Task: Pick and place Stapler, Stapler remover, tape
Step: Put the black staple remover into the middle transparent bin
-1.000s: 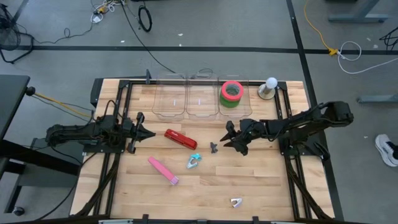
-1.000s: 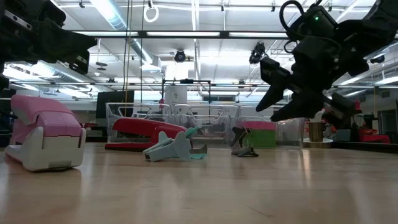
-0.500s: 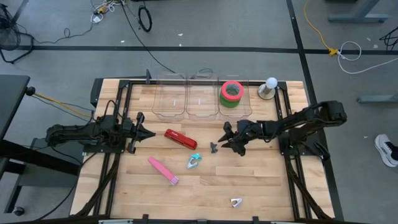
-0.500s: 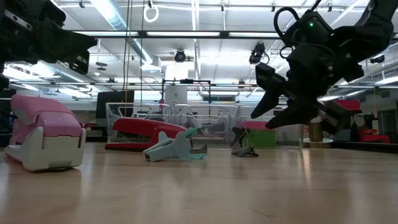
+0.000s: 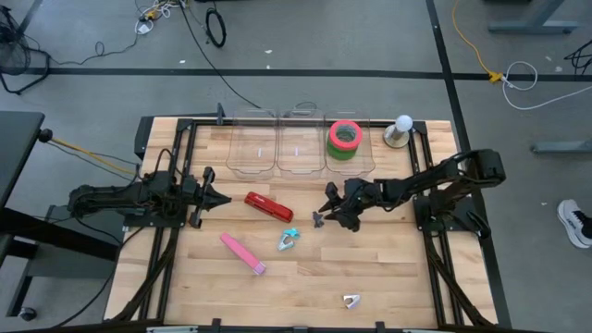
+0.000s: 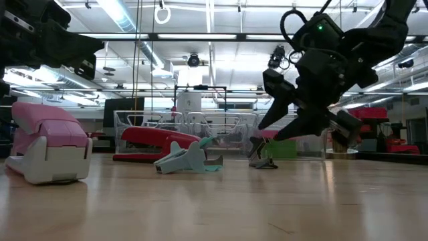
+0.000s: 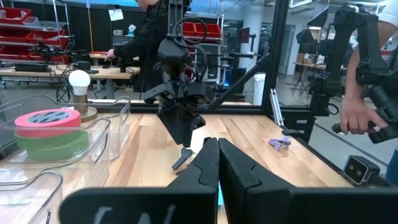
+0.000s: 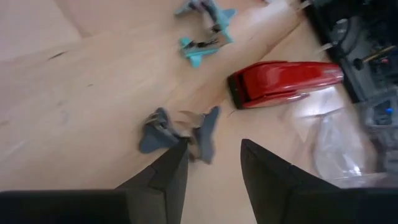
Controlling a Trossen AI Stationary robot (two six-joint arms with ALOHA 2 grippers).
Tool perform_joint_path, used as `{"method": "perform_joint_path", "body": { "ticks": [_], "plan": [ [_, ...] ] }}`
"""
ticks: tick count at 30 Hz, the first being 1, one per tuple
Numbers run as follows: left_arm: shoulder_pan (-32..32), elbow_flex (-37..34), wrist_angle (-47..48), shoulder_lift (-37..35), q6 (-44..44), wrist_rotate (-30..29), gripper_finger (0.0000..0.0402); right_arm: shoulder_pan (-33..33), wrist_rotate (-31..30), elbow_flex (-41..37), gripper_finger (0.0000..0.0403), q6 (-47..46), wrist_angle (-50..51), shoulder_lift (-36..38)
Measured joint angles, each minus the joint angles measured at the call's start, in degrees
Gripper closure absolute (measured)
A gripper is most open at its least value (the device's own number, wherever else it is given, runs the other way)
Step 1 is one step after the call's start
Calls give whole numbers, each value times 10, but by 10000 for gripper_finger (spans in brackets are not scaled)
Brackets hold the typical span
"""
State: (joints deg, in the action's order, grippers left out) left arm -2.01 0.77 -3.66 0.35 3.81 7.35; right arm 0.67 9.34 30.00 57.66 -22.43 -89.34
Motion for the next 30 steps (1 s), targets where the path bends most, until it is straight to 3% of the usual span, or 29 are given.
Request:
{"method": "perform_joint_path", "body": {
  "ticks": [24,30],
  "plan": [
    [0,0,0,0,0,0,399,0,-14,0,254,16,-15,-41],
    [0,0,0,0,0,0,399,0,-14,0,274,16,-20,-41]
  ]
}}
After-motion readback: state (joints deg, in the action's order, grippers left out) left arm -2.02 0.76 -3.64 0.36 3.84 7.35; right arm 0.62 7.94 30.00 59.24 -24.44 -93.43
